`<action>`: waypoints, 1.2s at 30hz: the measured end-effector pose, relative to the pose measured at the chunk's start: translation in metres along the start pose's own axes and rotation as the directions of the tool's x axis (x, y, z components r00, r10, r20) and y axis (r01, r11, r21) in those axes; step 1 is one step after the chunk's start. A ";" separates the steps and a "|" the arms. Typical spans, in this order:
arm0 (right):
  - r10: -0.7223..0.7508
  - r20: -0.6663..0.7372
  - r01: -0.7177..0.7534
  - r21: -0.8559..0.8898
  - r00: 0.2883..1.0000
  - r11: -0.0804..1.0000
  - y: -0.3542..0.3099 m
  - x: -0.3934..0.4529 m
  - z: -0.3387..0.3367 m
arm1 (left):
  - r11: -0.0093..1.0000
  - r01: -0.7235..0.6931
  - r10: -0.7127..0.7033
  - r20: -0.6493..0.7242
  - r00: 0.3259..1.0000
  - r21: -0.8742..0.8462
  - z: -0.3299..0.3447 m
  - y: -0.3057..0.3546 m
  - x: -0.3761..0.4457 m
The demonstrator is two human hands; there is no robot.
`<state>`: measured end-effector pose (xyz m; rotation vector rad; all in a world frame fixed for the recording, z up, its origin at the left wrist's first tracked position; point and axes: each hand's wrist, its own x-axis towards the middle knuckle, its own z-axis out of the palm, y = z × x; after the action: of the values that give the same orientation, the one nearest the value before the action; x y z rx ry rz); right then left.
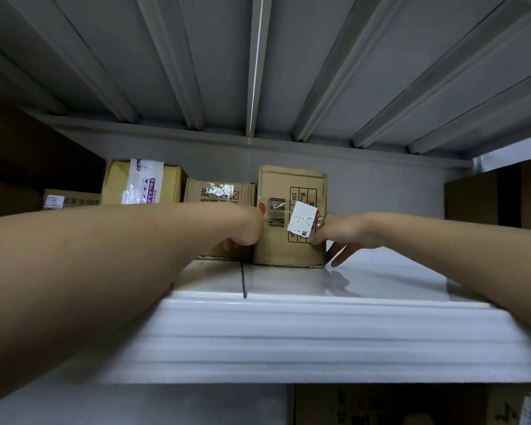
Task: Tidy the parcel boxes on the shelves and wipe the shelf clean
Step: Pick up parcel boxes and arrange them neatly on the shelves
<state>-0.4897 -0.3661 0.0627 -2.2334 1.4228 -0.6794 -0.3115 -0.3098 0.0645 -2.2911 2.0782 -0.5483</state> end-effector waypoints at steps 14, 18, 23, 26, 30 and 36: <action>-0.050 -0.352 0.034 -0.051 0.935 0.998 0.004 -0.009 0.024 | 0.991 -0.065 0.040 0.211 0.977 0.114 0.008 0.010 -0.009; -0.056 -0.276 0.037 -0.073 0.960 0.997 0.003 -0.012 0.028 | 0.990 -0.103 0.079 0.215 0.973 0.099 0.009 0.009 -0.007; -0.033 -0.208 0.025 -0.038 0.978 0.999 0.010 -0.007 0.024 | 0.993 -0.104 0.091 0.200 0.976 0.052 0.009 0.010 -0.006; -0.031 -0.198 0.022 -0.047 0.980 0.999 0.011 -0.005 0.025 | 0.994 -0.105 0.095 0.184 0.978 0.041 0.010 0.010 -0.003; -0.034 -0.181 0.013 -0.113 0.983 0.994 0.013 -0.003 0.025 | 0.990 -0.124 0.111 0.180 0.977 0.061 0.013 0.009 0.000; -0.009 -0.074 -0.005 -0.188 0.997 0.982 0.006 -0.016 0.014 | 0.993 -0.106 0.093 0.198 0.976 0.055 0.011 0.006 -0.005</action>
<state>-0.4910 -0.3525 0.0450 -2.3746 1.5810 -0.6596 -0.3147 -0.3078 0.0516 -2.0972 2.0372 -0.3652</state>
